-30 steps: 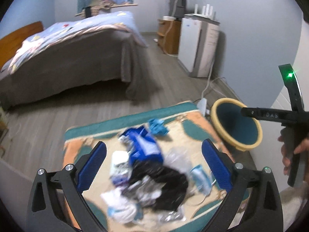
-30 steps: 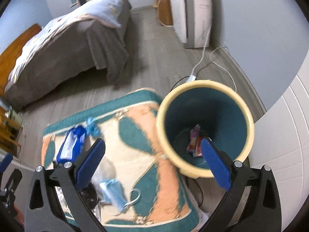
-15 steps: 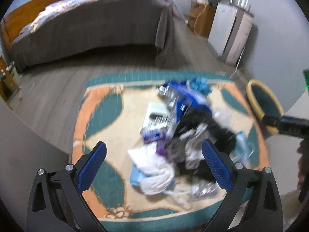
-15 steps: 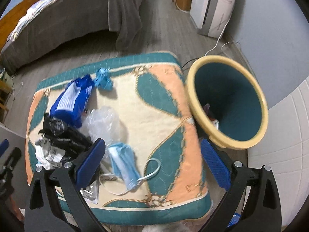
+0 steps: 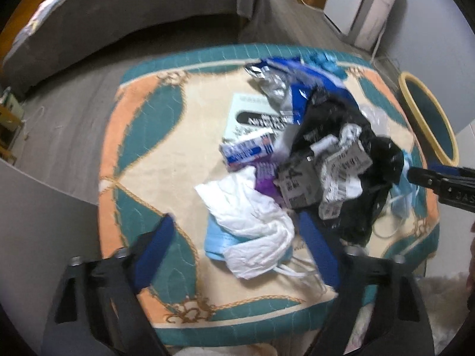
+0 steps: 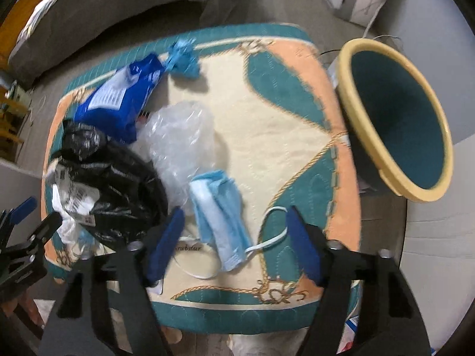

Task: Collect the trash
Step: 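Grasp the blue face mask with the right tool while the left tool grasps white tissue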

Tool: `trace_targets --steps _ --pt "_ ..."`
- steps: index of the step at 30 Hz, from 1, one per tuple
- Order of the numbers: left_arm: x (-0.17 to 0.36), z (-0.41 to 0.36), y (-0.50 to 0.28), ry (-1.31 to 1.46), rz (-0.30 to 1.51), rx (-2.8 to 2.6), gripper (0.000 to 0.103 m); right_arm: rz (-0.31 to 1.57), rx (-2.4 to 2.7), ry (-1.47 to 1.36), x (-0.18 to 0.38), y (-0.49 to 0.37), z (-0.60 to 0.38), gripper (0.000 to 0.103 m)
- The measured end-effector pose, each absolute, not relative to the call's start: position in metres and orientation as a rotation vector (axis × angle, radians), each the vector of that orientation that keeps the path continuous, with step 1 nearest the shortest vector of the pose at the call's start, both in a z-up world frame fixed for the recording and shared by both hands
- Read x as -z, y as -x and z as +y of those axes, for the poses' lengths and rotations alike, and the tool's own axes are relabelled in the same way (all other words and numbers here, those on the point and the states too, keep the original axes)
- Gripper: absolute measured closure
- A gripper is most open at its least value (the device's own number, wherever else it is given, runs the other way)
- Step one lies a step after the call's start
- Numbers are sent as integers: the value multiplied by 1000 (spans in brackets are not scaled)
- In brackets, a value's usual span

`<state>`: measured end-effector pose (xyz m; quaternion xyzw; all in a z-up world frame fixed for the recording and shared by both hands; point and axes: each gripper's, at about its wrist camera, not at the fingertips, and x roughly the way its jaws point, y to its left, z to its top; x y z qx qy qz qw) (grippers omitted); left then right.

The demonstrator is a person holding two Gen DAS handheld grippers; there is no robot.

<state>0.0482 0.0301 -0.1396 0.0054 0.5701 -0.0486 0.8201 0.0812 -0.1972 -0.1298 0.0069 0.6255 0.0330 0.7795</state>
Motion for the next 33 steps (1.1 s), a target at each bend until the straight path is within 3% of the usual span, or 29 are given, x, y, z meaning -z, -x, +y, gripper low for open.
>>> trace_targets --steps 3,4,5,10,11,33 --pt "149 23 -49 -32 1251 135 43 1381 -86 -2 138 -83 -194 60" --pt "150 23 -49 -35 1254 141 47 1388 -94 -11 141 -85 -194 73" --pt "152 21 -50 -42 1261 153 55 1391 -97 -18 142 -85 -194 79" --pt "151 21 -53 -47 1262 159 81 1355 -104 -32 134 -89 -195 87" --pt "149 22 -53 -46 1257 158 91 1346 -102 -39 132 -89 -196 87" --pt "5 27 -39 29 704 174 94 993 -85 -136 11 -95 -242 87"
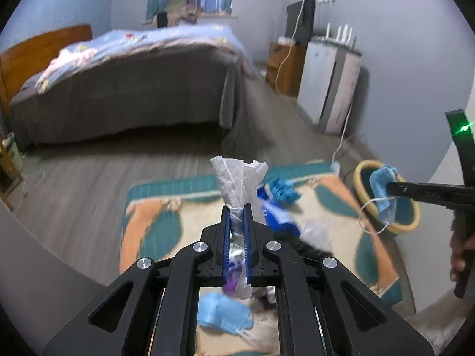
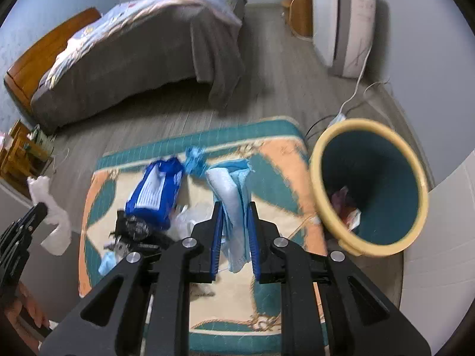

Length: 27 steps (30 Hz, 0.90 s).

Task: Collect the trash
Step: 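Grasp the blue face mask with the right tool while the left tool grasps white tissue, then move both tools over the bin and open them to drop the mask and tissue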

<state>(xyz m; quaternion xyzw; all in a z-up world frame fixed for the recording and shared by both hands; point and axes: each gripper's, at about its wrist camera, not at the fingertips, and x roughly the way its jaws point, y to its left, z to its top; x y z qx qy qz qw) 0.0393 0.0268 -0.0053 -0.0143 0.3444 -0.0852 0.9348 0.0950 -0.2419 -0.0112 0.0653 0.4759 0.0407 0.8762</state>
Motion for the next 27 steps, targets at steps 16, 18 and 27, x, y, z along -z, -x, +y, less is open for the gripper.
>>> trace_targets --steps 16,18,27 --pt "19 -15 -50 6 718 245 94 864 -63 -86 -27 -97 -272 87" --pt "18 -23 -51 -10 715 259 94 861 -64 -88 -28 -99 -276 87" --pt "16 -66 -59 -59 720 335 94 870 -68 -148 -30 -108 -314 87"
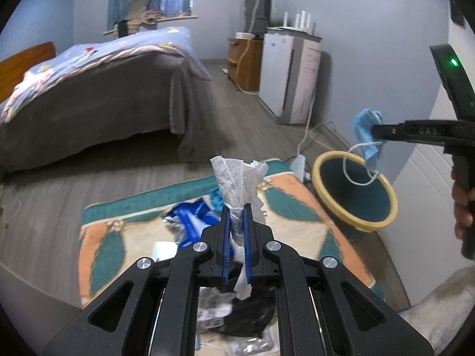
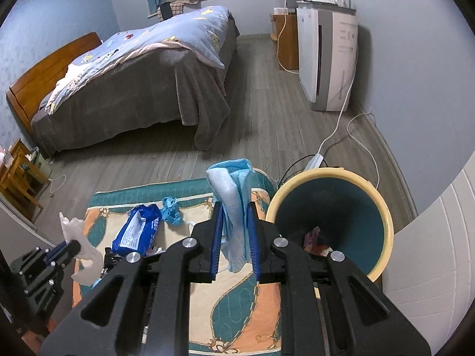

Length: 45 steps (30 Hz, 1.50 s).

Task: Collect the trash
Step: 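Move both tools over the bin and open them to drop the mask and tissue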

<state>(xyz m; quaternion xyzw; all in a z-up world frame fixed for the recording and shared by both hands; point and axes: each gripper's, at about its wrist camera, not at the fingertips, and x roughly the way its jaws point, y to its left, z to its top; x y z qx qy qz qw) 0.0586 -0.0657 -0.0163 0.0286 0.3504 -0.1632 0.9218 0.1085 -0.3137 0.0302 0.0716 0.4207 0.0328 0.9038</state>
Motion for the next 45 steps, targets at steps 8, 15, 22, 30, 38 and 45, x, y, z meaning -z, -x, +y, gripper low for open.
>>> trace_targets --steps 8,15,22,30,38,45 --pt "18 -122 -68 -103 737 427 94 885 -7 -184 -22 -123 -363 87" --pt "26 -177 -78 -148 769 519 94 933 64 -267 2 -134 -410 87" --pt "32 -217 -91 -172 797 586 94 983 115 -297 28 -143 -443 87" --pt "55 -265 -108 -214 861 654 94 1054 212 -308 58 -147 -481 87" --pt "68 -301 -130 -253 866 666 94 1062 240 -236 58 -151 -472 87" --pt "49 -314 -146 -235 783 681 80 996 263 -248 45 -148 -476 82"
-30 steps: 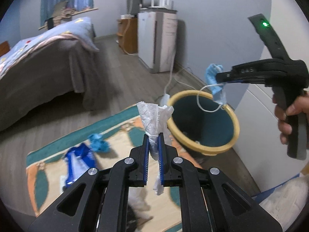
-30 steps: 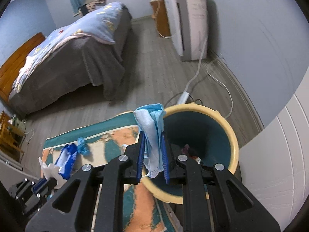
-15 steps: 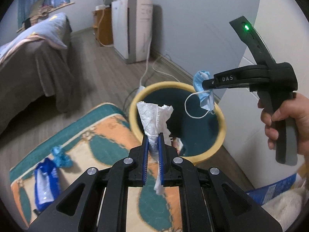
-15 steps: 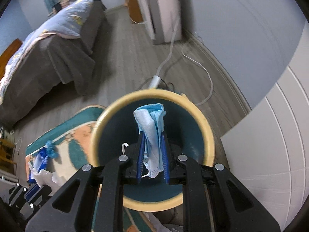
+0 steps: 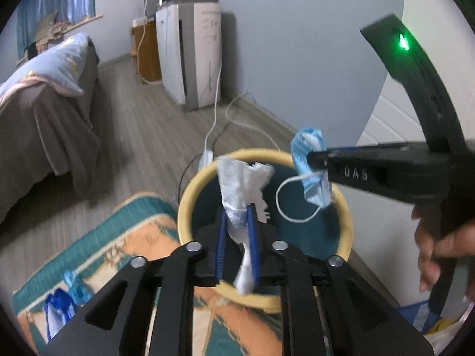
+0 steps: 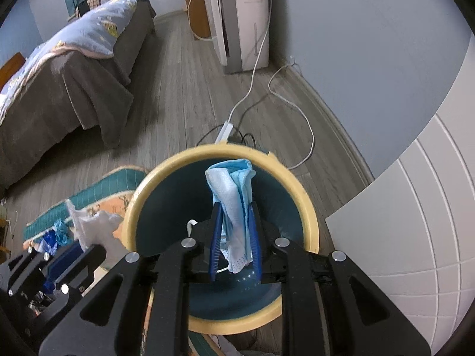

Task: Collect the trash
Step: 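Move both tools over the bin and open them to drop the mask and tissue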

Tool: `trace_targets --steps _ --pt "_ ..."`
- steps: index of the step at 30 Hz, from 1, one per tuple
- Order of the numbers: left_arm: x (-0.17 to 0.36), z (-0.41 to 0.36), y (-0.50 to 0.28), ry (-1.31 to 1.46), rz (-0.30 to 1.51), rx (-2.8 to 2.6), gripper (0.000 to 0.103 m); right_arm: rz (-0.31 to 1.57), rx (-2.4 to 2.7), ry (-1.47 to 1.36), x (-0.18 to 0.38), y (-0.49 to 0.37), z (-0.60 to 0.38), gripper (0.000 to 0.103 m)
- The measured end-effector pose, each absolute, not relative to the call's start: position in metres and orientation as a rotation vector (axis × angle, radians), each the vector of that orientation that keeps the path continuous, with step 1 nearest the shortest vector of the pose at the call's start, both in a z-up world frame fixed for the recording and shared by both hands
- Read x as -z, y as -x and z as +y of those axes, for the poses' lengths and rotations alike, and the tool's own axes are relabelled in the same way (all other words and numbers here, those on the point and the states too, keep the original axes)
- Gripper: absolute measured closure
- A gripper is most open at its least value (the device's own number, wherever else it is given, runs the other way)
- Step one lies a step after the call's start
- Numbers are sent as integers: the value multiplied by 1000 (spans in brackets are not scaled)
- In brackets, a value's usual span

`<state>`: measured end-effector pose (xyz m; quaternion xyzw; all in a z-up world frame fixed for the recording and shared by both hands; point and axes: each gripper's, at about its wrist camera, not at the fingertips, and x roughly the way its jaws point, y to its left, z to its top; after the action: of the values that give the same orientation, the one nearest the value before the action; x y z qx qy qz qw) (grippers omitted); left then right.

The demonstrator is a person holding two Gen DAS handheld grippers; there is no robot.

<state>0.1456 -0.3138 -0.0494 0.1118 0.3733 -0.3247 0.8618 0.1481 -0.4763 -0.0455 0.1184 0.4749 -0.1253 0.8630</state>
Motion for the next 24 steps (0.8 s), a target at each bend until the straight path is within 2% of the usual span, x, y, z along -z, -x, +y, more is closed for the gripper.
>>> trace_targets --steps 1,2,3,5,6,7,8,9,11,14,24 --pt "47 -313 -145 -232 773 680 74 988 267 -249 44 -148 -477 78" --pt "45 -312 -146 -230 767 676 59 984 271 -252 44 -147 -478 73" --pt "45 -309 -146 -216 761 676 50 983 272 -253 44 -148 -478 68" --pt "46 -307 -145 -213 760 676 46 984 270 -254 44 -149 -476 54" --pt "47 -305 -143 -220 757 665 41 982 269 -253 44 -149 -475 50" --pt "48 -304 -144 -220 756 663 37 981 269 -252 43 -150 -474 40" --pt "48 -303 -143 -218 753 661 28 976 268 -252 41 -150 -473 28" --pt "48 -298 -141 -208 743 661 19 966 259 -258 39 -149 -472 22" --pt "46 -293 -139 -205 725 638 9 951 250 -262 35 -149 -471 12" --pt "45 -284 -138 -193 732 623 8 940 252 -254 31 -149 -468 6" --pt "24 -223 -116 -190 721 558 7 925 250 -162 17 -148 -434 6"
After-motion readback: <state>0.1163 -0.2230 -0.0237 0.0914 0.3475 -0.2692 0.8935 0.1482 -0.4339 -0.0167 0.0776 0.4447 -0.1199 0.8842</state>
